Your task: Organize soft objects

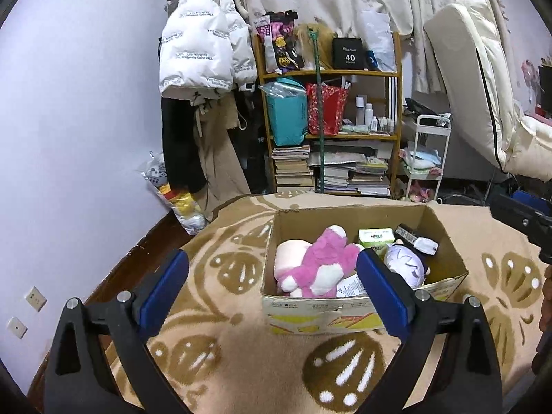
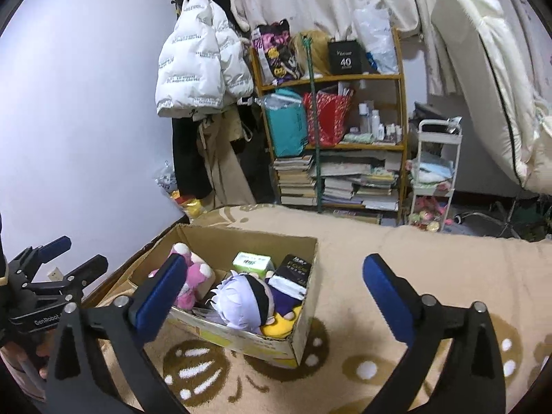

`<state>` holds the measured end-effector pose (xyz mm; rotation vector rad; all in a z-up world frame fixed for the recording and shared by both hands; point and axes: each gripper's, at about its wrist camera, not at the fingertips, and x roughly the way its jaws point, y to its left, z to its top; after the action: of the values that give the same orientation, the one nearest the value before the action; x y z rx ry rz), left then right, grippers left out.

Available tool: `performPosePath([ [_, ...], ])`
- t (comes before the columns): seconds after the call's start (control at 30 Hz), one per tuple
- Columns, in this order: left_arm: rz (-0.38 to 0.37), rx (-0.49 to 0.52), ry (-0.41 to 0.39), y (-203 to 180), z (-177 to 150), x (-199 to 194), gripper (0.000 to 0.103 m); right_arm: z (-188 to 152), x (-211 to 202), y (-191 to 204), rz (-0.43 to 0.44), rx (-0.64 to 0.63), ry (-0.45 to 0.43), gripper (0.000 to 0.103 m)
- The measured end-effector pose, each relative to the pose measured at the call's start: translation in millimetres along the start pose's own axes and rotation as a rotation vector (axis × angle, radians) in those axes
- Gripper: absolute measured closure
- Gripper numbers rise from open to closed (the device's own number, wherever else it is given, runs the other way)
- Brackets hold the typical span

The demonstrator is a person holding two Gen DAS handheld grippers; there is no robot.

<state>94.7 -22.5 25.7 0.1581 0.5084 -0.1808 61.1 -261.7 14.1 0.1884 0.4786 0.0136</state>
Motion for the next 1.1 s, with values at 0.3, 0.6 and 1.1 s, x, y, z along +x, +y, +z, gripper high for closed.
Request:
performPosePath([
  [0.3, -0.012, 0.016, -0.051, 0.7, 7.8, -46.9, 0.002, 2.7, -36.0, 6.2, -0.016, -0.022, -0.029, 0.0],
  [0.6, -0.009, -0.003, -0.042, 8.8, -5.8, -73.5, 0.001, -3.8, -63.8, 10.3, -0.025, -0.039, -0.047, 0.0],
  [1.1, 0.01, 0.016, -0.092, 7.5, -28.7, -94.7, 0.001, -24.0, -87.8, 9.4, -0.062, -0.031, -0.068, 0.0],
])
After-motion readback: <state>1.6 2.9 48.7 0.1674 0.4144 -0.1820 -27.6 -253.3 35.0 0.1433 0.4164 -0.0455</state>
